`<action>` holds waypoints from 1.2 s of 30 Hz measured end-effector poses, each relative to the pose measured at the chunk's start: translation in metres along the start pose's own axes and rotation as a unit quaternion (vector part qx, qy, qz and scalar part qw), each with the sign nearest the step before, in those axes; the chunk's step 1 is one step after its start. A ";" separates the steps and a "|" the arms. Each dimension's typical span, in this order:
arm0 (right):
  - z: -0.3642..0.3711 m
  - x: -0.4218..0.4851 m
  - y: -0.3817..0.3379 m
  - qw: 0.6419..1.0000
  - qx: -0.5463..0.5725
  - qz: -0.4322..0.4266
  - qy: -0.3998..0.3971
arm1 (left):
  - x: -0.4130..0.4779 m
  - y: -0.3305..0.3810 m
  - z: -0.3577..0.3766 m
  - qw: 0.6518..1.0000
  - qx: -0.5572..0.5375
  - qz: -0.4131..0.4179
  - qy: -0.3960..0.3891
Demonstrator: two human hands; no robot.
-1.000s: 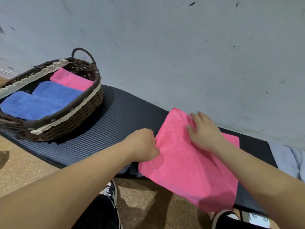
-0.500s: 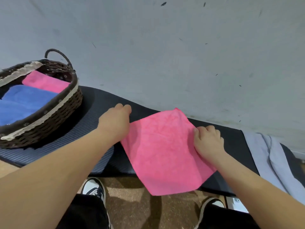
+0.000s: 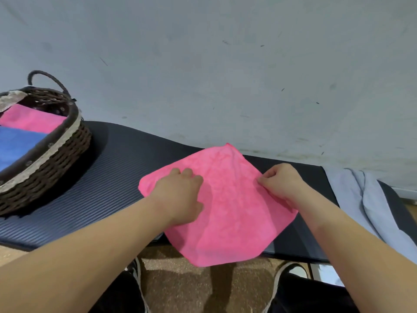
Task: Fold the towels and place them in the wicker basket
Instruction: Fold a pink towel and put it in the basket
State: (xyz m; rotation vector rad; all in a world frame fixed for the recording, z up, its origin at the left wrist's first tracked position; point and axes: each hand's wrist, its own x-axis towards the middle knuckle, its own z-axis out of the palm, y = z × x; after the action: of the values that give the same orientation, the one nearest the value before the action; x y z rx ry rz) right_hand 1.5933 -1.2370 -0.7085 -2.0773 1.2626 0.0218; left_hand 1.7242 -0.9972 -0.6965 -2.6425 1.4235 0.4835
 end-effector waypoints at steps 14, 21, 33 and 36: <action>0.000 -0.022 0.011 0.930 -0.127 -0.343 0.029 | -0.025 0.022 0.011 0.989 -0.013 -0.091 -0.116; 0.012 -0.040 0.030 0.883 -0.324 -0.297 -0.167 | 0.011 0.000 0.014 0.997 -0.002 -0.049 -0.052; 0.028 -0.067 0.068 0.878 -0.338 -0.337 -0.044 | -0.017 0.028 0.021 0.985 -0.028 0.170 0.032; 0.034 -0.077 0.070 0.900 -0.319 -0.293 -0.044 | -0.031 0.028 0.035 0.977 -0.011 0.209 0.030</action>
State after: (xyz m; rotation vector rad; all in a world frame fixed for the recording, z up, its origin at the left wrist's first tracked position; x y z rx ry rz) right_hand 1.5095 -1.1779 -0.7456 -2.9121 0.5541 0.2878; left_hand 1.6767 -0.9800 -0.7179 -2.3866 2.0148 0.4573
